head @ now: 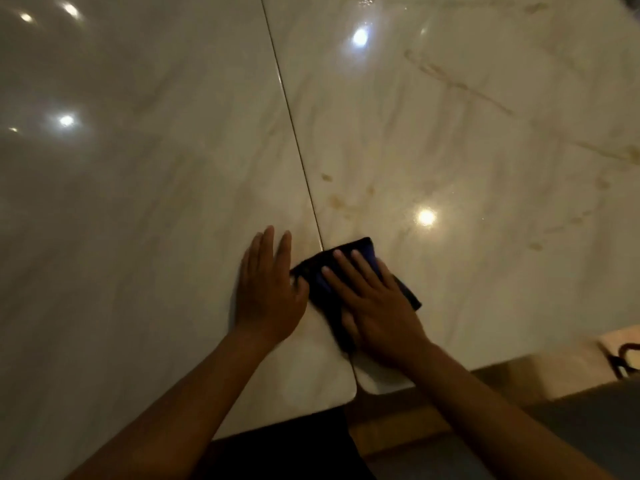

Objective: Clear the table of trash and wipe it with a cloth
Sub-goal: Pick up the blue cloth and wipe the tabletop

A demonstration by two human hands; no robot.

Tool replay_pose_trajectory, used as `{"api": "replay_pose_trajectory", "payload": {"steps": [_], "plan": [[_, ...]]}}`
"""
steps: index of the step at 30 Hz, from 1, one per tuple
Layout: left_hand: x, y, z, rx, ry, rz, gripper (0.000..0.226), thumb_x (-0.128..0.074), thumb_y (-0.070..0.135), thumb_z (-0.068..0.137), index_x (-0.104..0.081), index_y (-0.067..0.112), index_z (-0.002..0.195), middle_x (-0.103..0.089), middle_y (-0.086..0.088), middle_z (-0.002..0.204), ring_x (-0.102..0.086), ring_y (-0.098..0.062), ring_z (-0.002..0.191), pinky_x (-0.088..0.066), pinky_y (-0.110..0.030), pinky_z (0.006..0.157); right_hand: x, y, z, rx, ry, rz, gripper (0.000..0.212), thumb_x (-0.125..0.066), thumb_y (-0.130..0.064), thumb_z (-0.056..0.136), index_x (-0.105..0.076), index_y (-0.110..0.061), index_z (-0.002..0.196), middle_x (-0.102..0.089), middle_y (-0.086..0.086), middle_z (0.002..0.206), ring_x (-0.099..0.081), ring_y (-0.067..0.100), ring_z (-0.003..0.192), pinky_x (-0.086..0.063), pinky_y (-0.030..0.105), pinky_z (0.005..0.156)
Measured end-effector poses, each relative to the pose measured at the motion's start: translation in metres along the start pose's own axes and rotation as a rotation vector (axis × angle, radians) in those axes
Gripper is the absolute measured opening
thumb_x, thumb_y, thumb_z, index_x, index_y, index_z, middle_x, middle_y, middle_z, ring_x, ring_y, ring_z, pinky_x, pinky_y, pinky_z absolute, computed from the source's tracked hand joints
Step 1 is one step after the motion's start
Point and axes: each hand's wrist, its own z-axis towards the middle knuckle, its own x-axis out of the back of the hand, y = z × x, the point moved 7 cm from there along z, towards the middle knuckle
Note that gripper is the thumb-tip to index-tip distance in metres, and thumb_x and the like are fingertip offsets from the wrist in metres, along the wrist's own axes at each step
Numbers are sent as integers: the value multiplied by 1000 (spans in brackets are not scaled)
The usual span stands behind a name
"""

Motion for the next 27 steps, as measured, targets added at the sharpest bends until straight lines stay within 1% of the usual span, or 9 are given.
{"api": "replay_pose_trajectory", "payload": {"steps": [4,6,9,11,14,17,21,23,27], "plan": [[8,-15,20,-12,24,-1,73,-39,42,90,-27,13,156,-22,-15,162,-18,-34,150,-21,-49,121,5,19,87,181,-29,-60,63,-31,-41,93,-27,-24,154,-22,6,162,-16,31,150,-17,52,119],[12,-17,36,-11,22,15,76,-41,47,90,-24,14,157,-18,-15,164,-15,-33,151,-18,-47,122,16,57,150,58,10,-57,65,-27,-43,91,-33,-24,152,-28,7,160,-23,32,148,-20,50,117],[16,-15,69,-20,3,33,76,-41,50,95,-16,17,159,-9,-13,166,-7,-30,152,-12,-44,124,32,111,202,-284,24,-43,65,-23,-38,93,-20,-26,156,-14,7,164,-11,29,151,-12,49,120],[19,-14,88,-20,-20,50,78,-42,51,96,-12,19,159,-5,-12,166,-4,-29,153,-10,-43,124,33,114,206,-383,54,-34,62,-27,-34,97,-15,-23,157,-9,8,165,-6,29,151,-8,49,121],[26,-18,94,-2,10,18,77,-47,47,93,-20,14,158,-14,-16,165,-11,-32,152,-14,-45,124,22,61,172,-213,56,-31,64,-28,-38,94,-20,-24,156,-13,7,164,-10,30,151,-14,52,120],[32,-27,90,28,75,-55,77,-49,42,88,-29,8,154,-23,-18,161,-17,-35,150,-18,-47,123,7,15,127,-28,-23,-28,63,-29,-38,96,-17,-26,157,-8,3,165,-2,24,152,-10,50,122],[30,-34,95,44,53,-58,84,-53,44,87,-22,7,156,-21,-15,163,-13,-31,151,-14,-42,124,13,20,185,127,-65,-76,62,-28,-40,95,-21,-27,156,-15,2,164,-8,25,151,-10,48,121],[33,-34,110,67,39,-32,87,-55,45,88,-18,8,157,-15,-15,165,-10,-30,152,-10,-41,123,19,41,248,133,-70,-93,65,-25,-42,91,-27,-26,154,-22,5,162,-16,29,150,-12,47,118],[42,-28,144,94,-21,11,82,-49,48,94,-9,19,160,-1,-9,167,-1,-26,153,-7,-39,122,42,108,327,-109,-32,-93,65,-26,-39,93,-20,-28,156,-14,4,164,-11,27,151,-9,44,119]]}}
